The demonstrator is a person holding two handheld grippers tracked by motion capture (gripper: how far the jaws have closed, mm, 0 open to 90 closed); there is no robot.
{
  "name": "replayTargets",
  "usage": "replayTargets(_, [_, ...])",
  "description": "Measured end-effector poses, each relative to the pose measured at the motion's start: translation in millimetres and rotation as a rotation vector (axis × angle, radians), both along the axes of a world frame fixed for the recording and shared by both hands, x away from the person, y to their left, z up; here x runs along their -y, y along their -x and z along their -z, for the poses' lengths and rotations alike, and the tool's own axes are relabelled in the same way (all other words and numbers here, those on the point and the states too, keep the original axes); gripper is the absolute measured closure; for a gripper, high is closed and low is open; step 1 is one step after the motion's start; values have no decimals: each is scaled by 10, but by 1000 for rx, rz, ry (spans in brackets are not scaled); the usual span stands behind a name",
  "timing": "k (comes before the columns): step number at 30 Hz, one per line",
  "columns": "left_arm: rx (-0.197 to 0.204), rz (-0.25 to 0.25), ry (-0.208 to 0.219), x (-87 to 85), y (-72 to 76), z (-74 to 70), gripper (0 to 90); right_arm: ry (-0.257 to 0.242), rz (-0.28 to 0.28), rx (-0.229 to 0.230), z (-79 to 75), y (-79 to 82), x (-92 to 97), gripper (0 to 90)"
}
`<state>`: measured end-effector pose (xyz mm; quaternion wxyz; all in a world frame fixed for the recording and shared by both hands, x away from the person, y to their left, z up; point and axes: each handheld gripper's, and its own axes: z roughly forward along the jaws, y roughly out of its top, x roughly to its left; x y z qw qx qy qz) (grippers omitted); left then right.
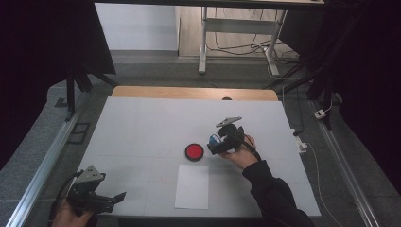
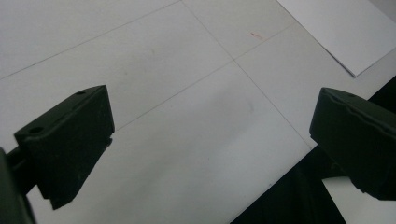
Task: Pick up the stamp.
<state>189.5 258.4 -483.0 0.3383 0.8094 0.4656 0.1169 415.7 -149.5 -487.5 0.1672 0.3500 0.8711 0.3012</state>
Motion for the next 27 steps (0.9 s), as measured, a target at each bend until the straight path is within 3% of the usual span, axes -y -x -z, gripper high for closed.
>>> replayTargets(4, [-1,2,-2,5,0,1,3,-23,-8,2,-27,-14,6,146])
replayTargets(5, [-1,2,-4,5,0,1,3,-21,-15,8,-35,-13,-1,221])
replayTargets(11, [-2,4,-7,8,0,1,3,-11,-22,6,-39,-11,-26,362])
replayTargets(16, [-2,4,-11,14,1,1,4,-8,-32,-20,-45,-10,-43,480])
replayTargets(17, [-2,5,-11,15,1,1,4,-17,-25,-29,-50,-14,-44,543])
replayTargets(27, [-3,7,-17,22,1,3,4,-17,-8,-71,-37,-41,-40,678])
